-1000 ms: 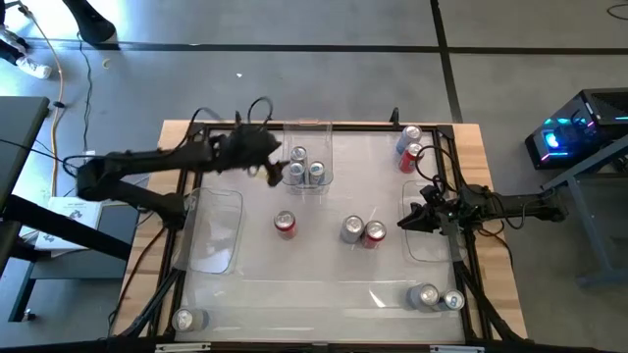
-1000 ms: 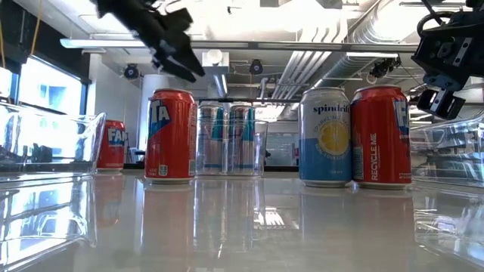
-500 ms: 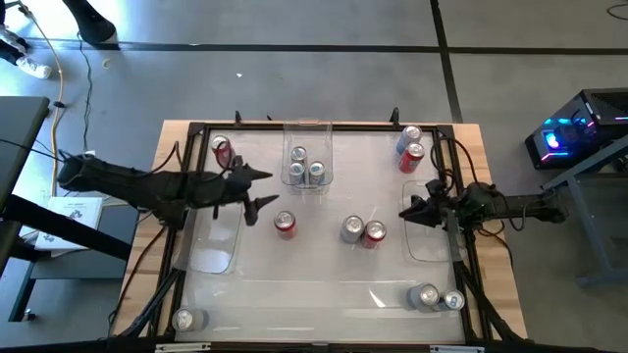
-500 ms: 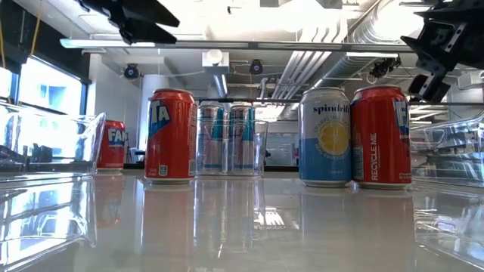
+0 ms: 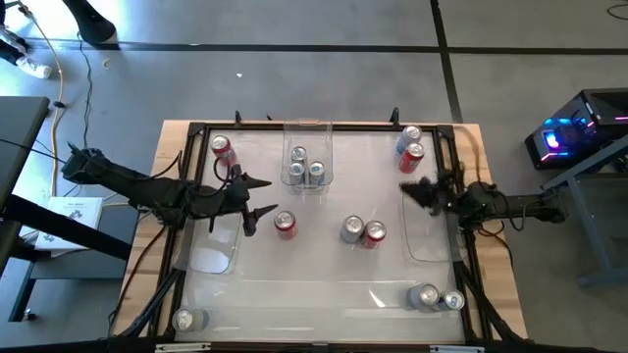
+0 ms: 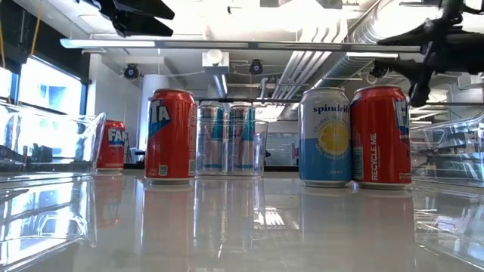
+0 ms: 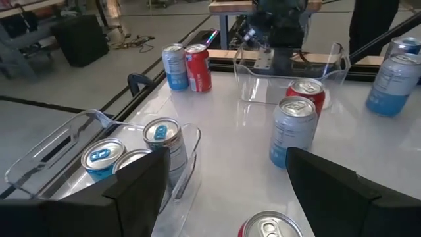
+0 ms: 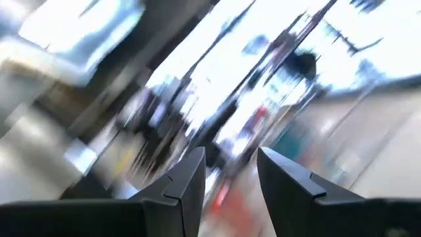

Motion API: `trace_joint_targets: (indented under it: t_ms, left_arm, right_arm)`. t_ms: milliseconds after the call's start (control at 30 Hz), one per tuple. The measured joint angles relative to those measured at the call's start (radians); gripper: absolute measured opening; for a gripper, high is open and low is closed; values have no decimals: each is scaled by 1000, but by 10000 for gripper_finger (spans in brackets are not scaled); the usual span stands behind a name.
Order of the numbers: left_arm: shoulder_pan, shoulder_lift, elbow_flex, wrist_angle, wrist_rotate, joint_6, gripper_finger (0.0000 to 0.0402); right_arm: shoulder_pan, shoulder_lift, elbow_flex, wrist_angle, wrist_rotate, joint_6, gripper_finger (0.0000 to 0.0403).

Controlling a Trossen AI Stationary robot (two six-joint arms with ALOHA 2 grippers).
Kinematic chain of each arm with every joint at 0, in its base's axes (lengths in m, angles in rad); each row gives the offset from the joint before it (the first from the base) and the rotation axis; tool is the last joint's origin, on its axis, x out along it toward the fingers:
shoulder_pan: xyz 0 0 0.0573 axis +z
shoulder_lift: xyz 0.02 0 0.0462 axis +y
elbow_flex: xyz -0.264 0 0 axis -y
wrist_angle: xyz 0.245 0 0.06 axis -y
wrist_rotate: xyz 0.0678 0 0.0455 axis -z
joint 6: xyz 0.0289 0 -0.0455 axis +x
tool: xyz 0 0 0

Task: Sort soda cans
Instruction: Put the blue soda can into the top center transparent bin

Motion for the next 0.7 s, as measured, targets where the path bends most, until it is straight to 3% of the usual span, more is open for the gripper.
trace_joint_targets:
  t_ms: [67,100,233,333,567,700]
  left_arm:
    - [-5,0,0,0,-14,-1,295]
    - [-8,0,0,0,-15,-3,295]
    - [-15,1,0,0,-16,-9,295]
    - [-19,1,0,-2,-16,-9,295]
    - [-19,1,0,-4,-16,-26,295]
    - [-19,1,0,-4,-16,-27,295]
  right_arm:
    - [-1,-1,0,72,63,6,132]
    - [-1,4,0,150,32,-29,132]
    - [39,68,0,572,-261,-256,132]
    - [105,153,47,712,-358,-418,132]
    - [243,434,389,276,-346,-582,132]
    - [296,601,612,36,-398,-661,132]
